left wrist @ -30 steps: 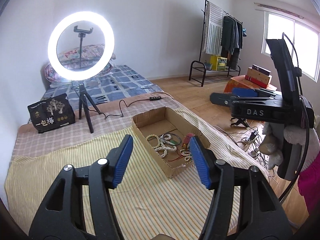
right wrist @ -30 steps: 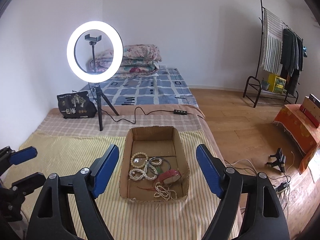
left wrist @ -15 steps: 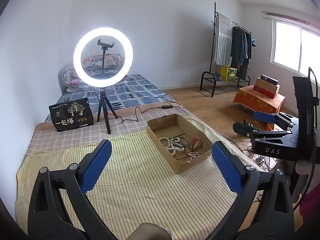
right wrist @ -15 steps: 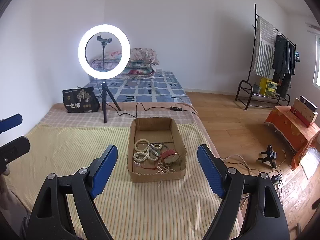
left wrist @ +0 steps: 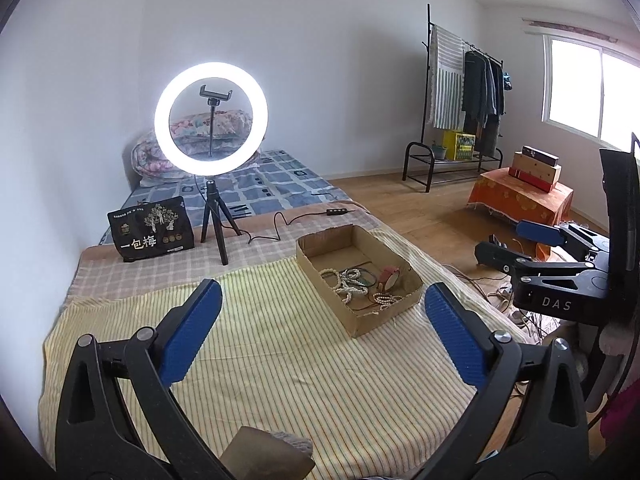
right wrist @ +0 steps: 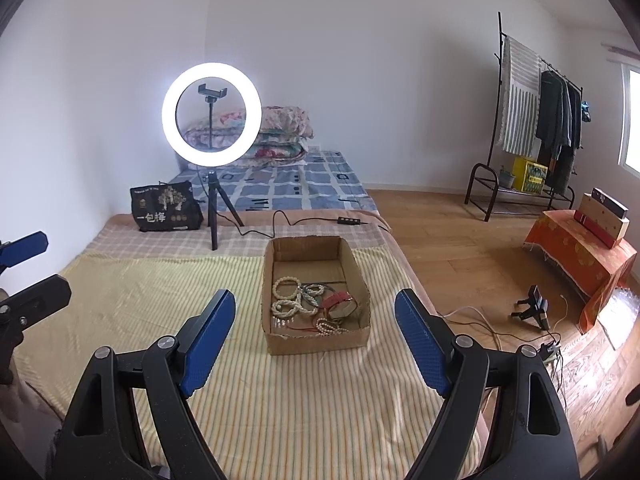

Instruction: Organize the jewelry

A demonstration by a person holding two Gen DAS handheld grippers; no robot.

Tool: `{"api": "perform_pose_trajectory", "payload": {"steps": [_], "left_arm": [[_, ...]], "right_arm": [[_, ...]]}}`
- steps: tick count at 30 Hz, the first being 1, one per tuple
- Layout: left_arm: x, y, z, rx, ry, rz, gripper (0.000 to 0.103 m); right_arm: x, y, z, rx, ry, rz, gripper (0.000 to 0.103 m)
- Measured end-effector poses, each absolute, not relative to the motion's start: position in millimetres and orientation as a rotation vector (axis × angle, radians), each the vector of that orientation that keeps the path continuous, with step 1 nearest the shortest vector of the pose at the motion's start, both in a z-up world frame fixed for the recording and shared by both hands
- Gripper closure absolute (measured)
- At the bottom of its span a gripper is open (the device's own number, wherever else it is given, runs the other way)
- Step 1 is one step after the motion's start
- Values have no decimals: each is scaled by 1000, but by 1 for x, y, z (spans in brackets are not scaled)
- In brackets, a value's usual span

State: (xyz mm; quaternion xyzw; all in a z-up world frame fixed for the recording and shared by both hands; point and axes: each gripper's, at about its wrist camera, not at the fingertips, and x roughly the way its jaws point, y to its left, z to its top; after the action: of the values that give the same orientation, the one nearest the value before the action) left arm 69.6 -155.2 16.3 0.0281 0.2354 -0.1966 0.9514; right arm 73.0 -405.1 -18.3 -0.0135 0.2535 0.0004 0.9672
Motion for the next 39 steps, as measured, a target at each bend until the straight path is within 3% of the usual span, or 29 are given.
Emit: {"api": "perform_pose_trajectory", "payload": {"steps": [39], "left_arm": [[62,-152,22,55,470,-394,0]], "right_arm": [[63,-402,-16,-25,501,-3,21]]}}
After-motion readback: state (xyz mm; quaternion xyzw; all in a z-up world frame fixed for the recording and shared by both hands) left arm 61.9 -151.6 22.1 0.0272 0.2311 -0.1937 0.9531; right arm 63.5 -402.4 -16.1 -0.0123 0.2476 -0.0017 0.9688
